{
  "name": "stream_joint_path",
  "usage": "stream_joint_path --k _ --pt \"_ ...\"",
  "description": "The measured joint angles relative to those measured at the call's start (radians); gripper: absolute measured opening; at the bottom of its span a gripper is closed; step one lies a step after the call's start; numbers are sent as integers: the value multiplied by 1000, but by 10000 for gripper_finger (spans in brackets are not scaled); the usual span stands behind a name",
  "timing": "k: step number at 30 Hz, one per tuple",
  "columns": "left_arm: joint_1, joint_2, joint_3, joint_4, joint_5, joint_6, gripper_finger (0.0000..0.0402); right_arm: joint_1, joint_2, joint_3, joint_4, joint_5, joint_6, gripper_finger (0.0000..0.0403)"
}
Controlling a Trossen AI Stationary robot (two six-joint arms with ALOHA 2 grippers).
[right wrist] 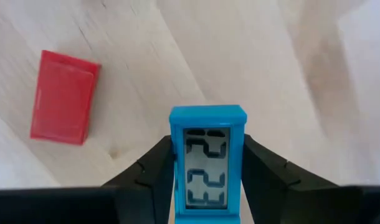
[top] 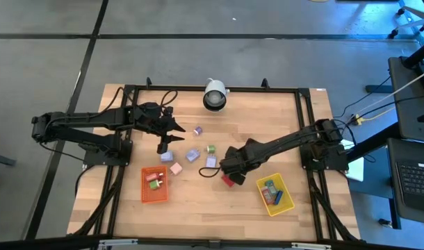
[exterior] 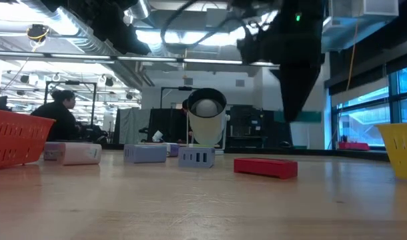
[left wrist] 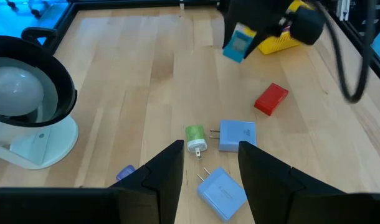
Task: Pick & Place Office items
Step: Put the light blue digital clock into the yellow basket
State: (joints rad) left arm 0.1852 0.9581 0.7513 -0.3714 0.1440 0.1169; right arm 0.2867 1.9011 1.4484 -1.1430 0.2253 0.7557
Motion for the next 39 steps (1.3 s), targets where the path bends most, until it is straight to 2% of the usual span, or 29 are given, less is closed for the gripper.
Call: stream_joint_path --k 5,9,17,26,31,39 --pt "0 0 0 -1 0 0 148 27 -13 73 -130 24 46 149" --pt "0 0 0 -10 0 -10 148 66 -53 80 -167 23 127 149" --pt "0 0 0 -19 0 -21 148 193 -120 80 -229 20 345 149" --pt "0 0 0 -14 4 -62 148 368 -125 51 -267 21 640 149" --pt "0 0 0 -10 4 -74 158 447 -125 -23 -232 -13 781 149" --pt "-21 24 0 12 4 -104 166 506 -125 -183 -22 -43 865 149"
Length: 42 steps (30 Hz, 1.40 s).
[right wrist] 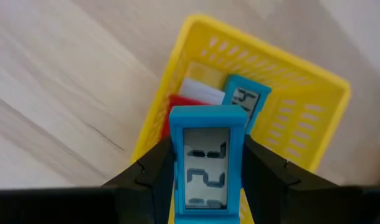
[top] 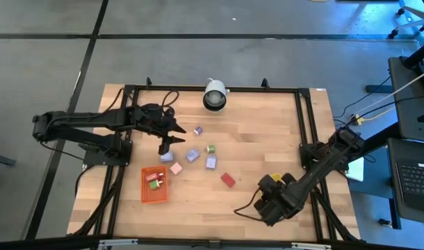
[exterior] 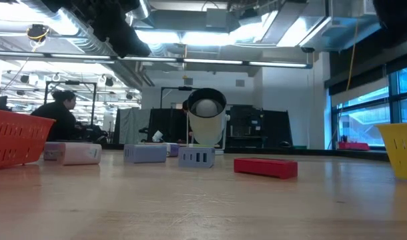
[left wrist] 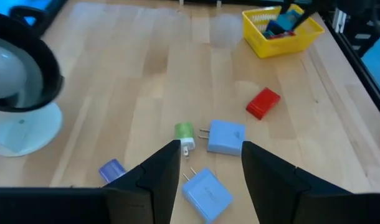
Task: Pick & Place Office items
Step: Put the light blue digital clock into the yellow basket, then put the center light blue charger adapter into the orange basket
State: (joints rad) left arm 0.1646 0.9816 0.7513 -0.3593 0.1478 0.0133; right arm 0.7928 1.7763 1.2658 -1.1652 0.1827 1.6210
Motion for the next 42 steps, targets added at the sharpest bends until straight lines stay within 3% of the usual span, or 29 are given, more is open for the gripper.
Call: stream_joint_path --k 17,26,31,37,42 --pt "-73 192 0 120 -7 51 167 8 -7 -125 131 55 -4 163" --pt "-86 205 15 102 -16 46 192 7 -72 -127 96 138 18 230" --pt "-110 204 48 69 -37 70 209 11 -73 -126 103 125 18 239" --pt "-113 207 110 -92 -90 15 212 3 -97 -126 47 253 18 234" --pt "-137 213 116 -132 -89 -45 213 -23 -187 -126 32 505 -30 240"
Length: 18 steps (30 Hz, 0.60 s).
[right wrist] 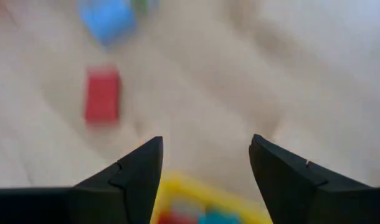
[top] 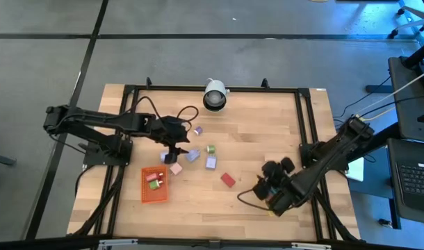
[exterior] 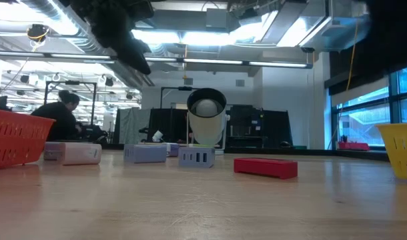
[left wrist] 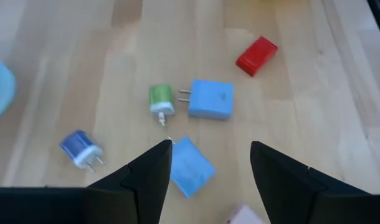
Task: Pick & Place Office items
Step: Put the center light blue charger adapter into the orange basket
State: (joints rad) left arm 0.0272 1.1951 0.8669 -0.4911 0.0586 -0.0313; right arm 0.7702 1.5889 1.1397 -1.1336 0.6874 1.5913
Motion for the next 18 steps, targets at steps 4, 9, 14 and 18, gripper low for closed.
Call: stream_joint_path --k 4,9,14,18 --pt "-17 26 0 2 -24 -67 222 -29 -85 0 3 283 -97 247" --pt "-56 98 1 24 -80 -142 228 -52 -171 1 53 634 -214 249" --pt "-97 138 1 115 -132 -153 225 -51 -223 1 45 711 -288 249" --pt "-95 144 1 144 -219 -180 225 -50 -256 1 15 677 -298 249"
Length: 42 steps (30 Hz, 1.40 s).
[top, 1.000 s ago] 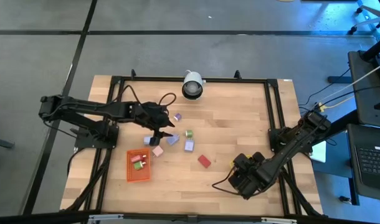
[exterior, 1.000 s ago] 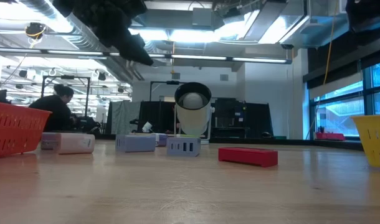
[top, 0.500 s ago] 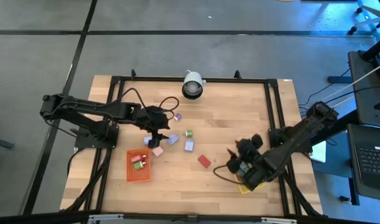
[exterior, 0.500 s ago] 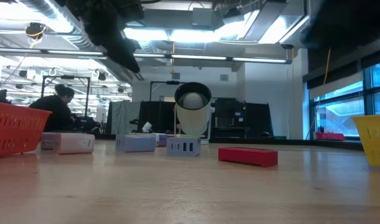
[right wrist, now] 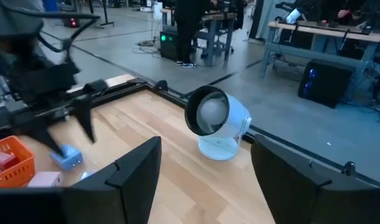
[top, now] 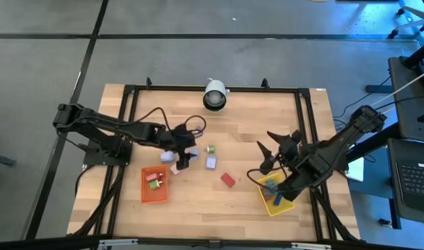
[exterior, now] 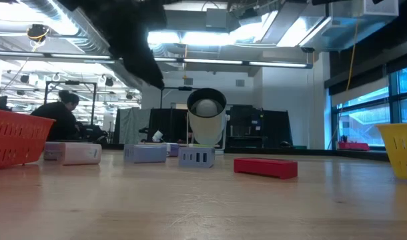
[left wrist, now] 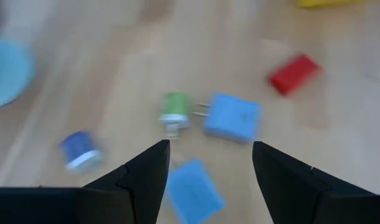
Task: Pick & Place Office items
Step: Put the center light blue charger adapter into the orange basket
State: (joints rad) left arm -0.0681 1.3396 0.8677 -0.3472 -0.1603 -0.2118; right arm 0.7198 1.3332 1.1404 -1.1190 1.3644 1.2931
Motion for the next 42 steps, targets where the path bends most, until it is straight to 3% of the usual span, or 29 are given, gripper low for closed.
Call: stream_joint_path --k 3,8,21,31,42 --pt "25 3 0 -30 -61 -110 229 0 -18 0 -12 -4 -1 249" --pt "52 40 -1 -96 -43 -241 236 -15 -59 0 -14 -13 -55 249" --pt "77 213 -1 -92 98 -276 247 -25 -71 0 -11 -41 -123 249" --pt "75 249 -1 -37 205 -275 249 -25 -71 0 -11 -45 -128 249" --pt "73 288 -1 -28 161 -289 251 -25 -71 0 -9 -56 -134 248"
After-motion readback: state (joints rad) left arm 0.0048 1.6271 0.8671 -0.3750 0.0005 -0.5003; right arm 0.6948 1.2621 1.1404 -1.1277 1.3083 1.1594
